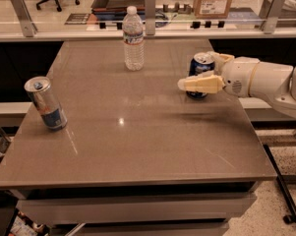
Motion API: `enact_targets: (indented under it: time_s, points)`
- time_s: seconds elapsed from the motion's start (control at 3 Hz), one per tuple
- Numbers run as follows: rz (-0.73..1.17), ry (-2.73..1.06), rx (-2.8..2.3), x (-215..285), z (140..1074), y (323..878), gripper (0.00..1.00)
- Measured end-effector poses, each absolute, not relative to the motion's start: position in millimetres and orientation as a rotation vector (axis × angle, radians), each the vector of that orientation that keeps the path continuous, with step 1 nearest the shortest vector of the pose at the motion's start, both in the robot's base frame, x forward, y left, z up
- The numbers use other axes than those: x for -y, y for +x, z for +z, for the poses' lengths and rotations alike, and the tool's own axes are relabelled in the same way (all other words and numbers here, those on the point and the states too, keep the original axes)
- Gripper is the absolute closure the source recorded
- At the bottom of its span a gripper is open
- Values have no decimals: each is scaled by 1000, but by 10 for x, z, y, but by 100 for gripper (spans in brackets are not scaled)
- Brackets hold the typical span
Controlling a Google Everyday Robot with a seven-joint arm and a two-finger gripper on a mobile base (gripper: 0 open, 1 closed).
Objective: Move pepsi can near redbull can
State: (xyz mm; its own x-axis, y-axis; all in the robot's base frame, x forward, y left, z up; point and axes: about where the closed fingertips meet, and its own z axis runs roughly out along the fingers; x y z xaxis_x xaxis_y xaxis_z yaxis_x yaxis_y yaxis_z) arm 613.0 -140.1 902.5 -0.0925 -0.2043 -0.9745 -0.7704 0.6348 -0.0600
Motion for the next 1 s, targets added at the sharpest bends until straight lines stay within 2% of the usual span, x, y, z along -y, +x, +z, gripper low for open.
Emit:
enact_targets:
  time_s: [1.0]
  points:
    - [584,-831,-1627,1320,9036,6130,87]
